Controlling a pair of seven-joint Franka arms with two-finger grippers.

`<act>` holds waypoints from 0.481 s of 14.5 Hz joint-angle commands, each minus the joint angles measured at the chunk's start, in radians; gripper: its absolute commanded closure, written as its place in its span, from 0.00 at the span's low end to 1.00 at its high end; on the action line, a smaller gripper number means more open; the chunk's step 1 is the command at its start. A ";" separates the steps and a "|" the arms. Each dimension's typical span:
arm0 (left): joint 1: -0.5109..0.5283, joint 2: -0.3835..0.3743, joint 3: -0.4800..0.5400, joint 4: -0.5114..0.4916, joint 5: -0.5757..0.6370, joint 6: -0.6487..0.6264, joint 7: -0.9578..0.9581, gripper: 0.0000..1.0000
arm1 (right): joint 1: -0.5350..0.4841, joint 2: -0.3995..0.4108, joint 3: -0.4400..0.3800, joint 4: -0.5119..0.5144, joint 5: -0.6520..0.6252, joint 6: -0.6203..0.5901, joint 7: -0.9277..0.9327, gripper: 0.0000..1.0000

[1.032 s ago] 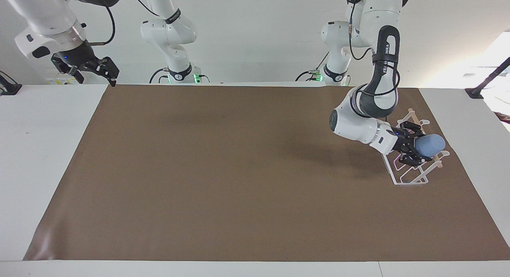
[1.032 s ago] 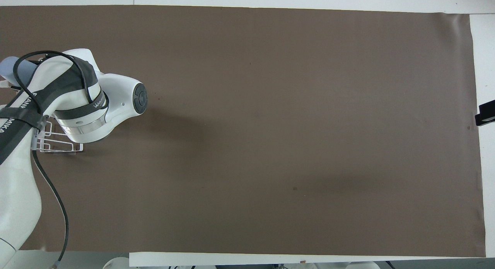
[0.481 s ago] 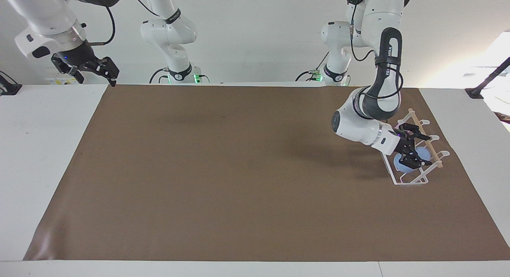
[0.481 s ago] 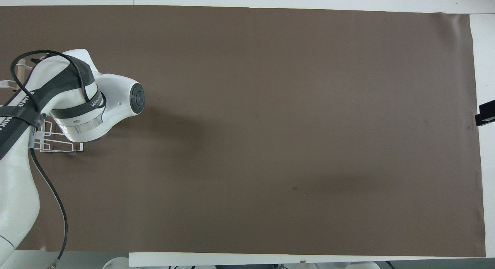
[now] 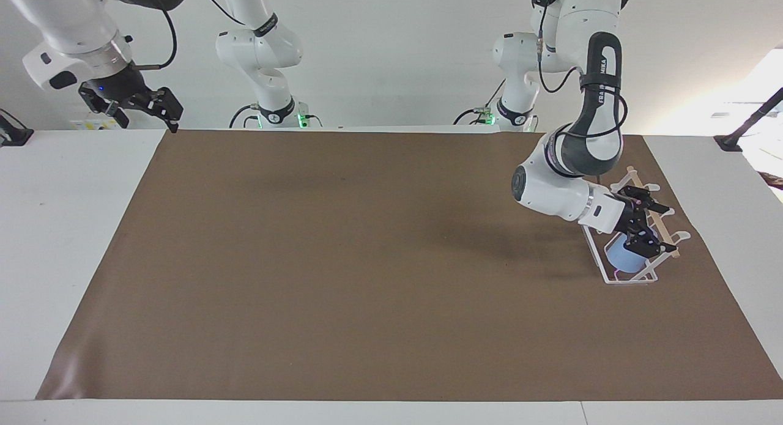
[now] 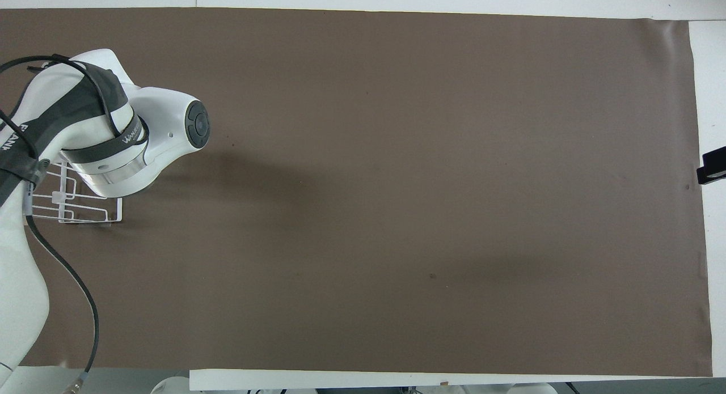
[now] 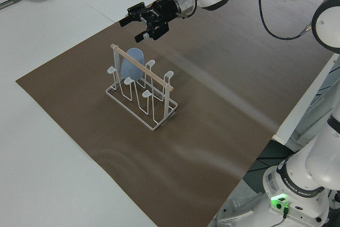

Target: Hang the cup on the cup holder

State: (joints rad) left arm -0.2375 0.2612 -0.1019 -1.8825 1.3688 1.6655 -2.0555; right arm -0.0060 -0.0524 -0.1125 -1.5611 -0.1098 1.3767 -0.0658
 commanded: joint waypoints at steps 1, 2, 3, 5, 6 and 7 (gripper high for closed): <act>0.000 -0.092 0.005 0.025 -0.124 0.006 0.190 0.00 | 0.000 -0.012 0.001 -0.013 -0.002 -0.004 -0.009 0.01; 0.018 -0.120 0.008 0.029 -0.192 0.029 0.257 0.00 | 0.000 -0.011 0.001 -0.013 -0.002 -0.004 -0.009 0.01; 0.047 -0.137 0.008 0.028 -0.241 0.055 0.343 0.00 | 0.000 -0.012 0.001 -0.013 -0.002 -0.004 -0.009 0.01; 0.082 -0.154 0.008 0.034 -0.324 0.111 0.499 0.00 | 0.000 -0.012 0.001 -0.013 -0.002 -0.004 -0.009 0.01; 0.104 -0.174 0.008 0.034 -0.391 0.141 0.564 0.00 | 0.000 -0.012 0.001 -0.013 -0.002 -0.004 -0.009 0.01; 0.112 -0.187 0.008 0.033 -0.442 0.160 0.647 0.00 | 0.000 -0.012 0.001 -0.013 -0.002 -0.004 -0.009 0.01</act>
State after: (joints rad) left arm -0.1562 0.1029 -0.0927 -1.8424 1.0192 1.7701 -1.5462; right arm -0.0060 -0.0524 -0.1125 -1.5611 -0.1098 1.3767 -0.0658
